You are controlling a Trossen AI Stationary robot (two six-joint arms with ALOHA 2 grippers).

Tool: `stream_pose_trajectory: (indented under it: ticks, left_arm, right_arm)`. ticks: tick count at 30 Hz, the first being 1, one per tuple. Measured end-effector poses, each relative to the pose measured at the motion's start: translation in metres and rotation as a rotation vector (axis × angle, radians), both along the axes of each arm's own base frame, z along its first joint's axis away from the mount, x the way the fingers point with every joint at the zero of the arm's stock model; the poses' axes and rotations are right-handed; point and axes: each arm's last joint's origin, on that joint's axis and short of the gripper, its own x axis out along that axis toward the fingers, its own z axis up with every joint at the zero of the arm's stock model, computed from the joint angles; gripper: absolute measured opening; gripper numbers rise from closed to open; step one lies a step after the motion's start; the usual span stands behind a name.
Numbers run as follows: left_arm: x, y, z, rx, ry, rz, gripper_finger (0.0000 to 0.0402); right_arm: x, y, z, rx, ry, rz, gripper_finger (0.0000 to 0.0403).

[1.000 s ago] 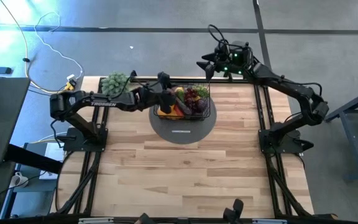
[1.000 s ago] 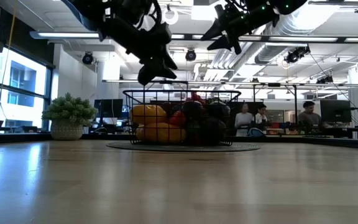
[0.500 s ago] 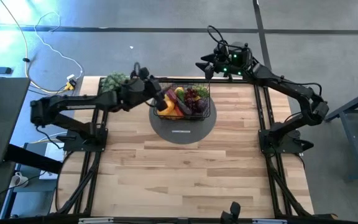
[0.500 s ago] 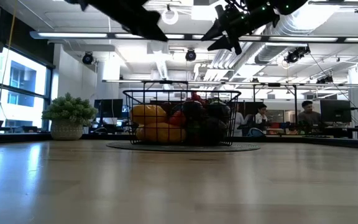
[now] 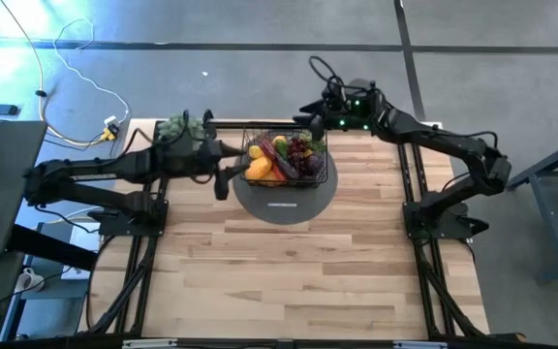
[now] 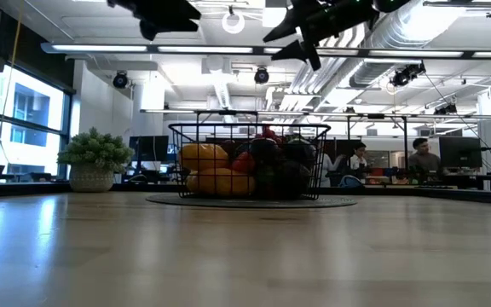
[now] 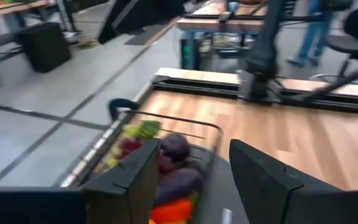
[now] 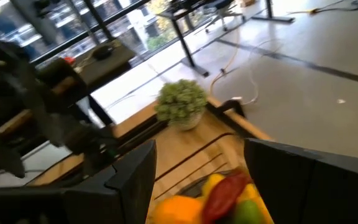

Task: Build produce basket
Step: Return to Home Position

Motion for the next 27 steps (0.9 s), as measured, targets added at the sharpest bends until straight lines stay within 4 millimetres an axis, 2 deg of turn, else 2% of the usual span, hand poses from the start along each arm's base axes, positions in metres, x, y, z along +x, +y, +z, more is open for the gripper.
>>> stream_pose_trajectory:
  ticks: [10,18,27]
  left_arm:
    - [-0.037,-0.024,-0.047,-0.092,-0.087,0.049,0.0184]
    - [-0.06,-0.039,-0.089,-0.128,-0.133,0.021,0.0184]
    - [-0.082,-0.045,-0.121,-0.194,-0.209,0.031,0.0184]
  right_arm:
    - [0.02,0.04,0.0,0.046,-0.011,0.08,0.0225]
    - [0.024,0.049,-0.001,0.201,-0.042,0.059,0.0225]
    - [0.027,0.058,-0.001,0.244,-0.046,0.078,0.0225]
